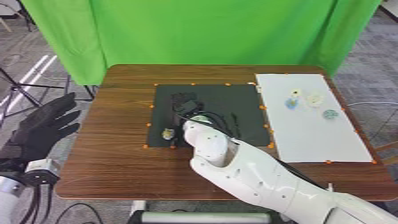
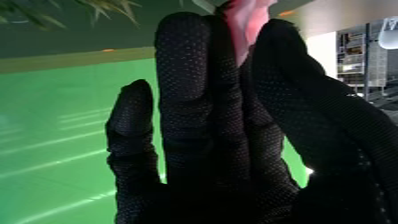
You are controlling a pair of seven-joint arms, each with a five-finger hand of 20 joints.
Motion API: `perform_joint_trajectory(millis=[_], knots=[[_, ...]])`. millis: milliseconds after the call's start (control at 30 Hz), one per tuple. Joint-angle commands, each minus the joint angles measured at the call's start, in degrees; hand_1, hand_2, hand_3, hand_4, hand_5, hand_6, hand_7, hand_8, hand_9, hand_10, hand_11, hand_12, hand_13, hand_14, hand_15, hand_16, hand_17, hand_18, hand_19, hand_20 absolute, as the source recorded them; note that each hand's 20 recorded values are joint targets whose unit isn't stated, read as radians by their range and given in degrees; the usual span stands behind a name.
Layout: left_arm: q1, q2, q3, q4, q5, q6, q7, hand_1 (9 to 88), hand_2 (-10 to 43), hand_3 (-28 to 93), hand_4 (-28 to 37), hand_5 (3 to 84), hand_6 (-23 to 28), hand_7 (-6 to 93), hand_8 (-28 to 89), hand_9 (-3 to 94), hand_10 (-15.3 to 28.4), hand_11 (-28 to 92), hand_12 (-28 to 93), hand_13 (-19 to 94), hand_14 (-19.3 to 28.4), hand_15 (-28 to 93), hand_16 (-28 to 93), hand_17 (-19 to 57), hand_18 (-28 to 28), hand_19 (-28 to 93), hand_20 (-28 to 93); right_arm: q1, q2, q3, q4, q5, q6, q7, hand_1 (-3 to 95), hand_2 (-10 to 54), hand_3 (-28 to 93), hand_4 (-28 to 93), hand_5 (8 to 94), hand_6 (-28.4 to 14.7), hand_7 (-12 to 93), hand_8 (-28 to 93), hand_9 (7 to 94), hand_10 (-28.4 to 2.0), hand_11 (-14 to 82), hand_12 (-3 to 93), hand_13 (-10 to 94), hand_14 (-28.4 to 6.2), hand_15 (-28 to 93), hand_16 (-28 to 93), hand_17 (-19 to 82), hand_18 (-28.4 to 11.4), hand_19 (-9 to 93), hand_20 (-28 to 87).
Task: Arrange flowers
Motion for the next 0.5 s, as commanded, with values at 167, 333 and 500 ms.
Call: perform_joint_trajectory(millis=[167,333,500], knots=[[0.38,-0.04,-0.22,0.06,-0.31,-0.79,-0.59,22.9,-6.0,69,-28.3,23.7,1.5,18.4,-9,18.6,9.0,10,20,14,11.9,13,8,-11.8,18.8,35,10,0.2,-0.14,1.7,-0.93,-2.3,-1.44,0.17,41.2,-9.5,81,-28,59.8,2.8,27,-16,70.0,-9.8,21.7,23.4,72,1.5,37,44,25,-18.3,74,50],[0.84,-0.56,-0.42,-0.02,-0.29,-0.69,-0.24,22.8,-6.0,69,-28.3,23.7,1.6,18.4,-9,18.6,9.0,10,20,14,11.9,13,8,-11.9,18.8,35,10,0.33,0.33,1.37,-1.84,-2.78,-2.45,1.18,38.6,-9.5,83,-28,55.3,3.2,27,-16,68.5,-10.3,22.7,22.7,71,-0.1,40,41,23,-19.4,74,51],[3.05,-3.13,-1.5,-1.07,0.18,-0.21,1.78,22.8,-6.0,69,-28.2,23.7,1.6,18.2,-9,18.6,9.0,10,20,14,11.9,13,8,-11.9,18.9,35,10,-0.29,3.54,4.94,-7.7,-2.62,-5.11,2.5,31.3,-9.5,85,-28,46.3,1.2,24,-14,61.1,-12.1,24.1,23.6,66,-3.6,49,29,20,-20.9,74,53]])
